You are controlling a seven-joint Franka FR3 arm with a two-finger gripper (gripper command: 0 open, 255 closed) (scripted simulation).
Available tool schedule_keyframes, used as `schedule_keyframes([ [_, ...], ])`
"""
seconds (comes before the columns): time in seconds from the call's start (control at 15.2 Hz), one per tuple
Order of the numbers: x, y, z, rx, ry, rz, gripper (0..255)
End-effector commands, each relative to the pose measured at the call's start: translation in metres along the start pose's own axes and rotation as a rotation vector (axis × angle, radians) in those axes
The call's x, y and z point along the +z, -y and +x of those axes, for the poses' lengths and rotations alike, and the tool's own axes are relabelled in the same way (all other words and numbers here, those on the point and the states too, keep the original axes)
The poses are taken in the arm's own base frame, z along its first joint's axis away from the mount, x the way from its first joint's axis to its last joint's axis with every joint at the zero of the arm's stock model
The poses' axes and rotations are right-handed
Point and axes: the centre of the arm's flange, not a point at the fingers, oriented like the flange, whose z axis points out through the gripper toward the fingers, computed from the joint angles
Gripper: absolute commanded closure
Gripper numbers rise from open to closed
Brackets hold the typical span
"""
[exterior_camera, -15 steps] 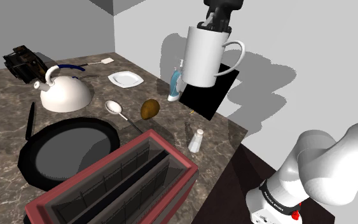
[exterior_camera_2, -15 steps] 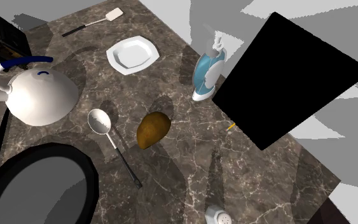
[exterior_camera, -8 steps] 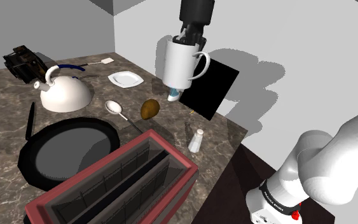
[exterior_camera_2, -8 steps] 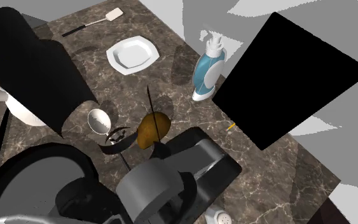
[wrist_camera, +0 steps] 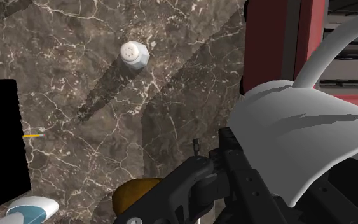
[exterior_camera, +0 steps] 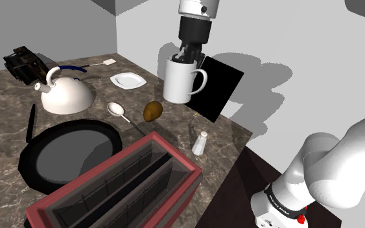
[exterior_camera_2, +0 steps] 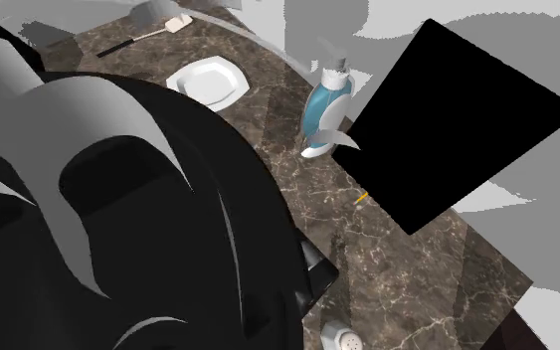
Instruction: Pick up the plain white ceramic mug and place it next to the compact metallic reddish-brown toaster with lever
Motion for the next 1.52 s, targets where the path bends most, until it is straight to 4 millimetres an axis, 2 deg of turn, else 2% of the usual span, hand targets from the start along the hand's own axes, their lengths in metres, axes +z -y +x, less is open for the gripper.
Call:
schedule_keyframes([
  [0.0,0.010,-0.001,0.001,0.000,0.000,0.000,255],
  [1.45,0.125,-0.011,0.015,0.000,0.000,0.000,255],
])
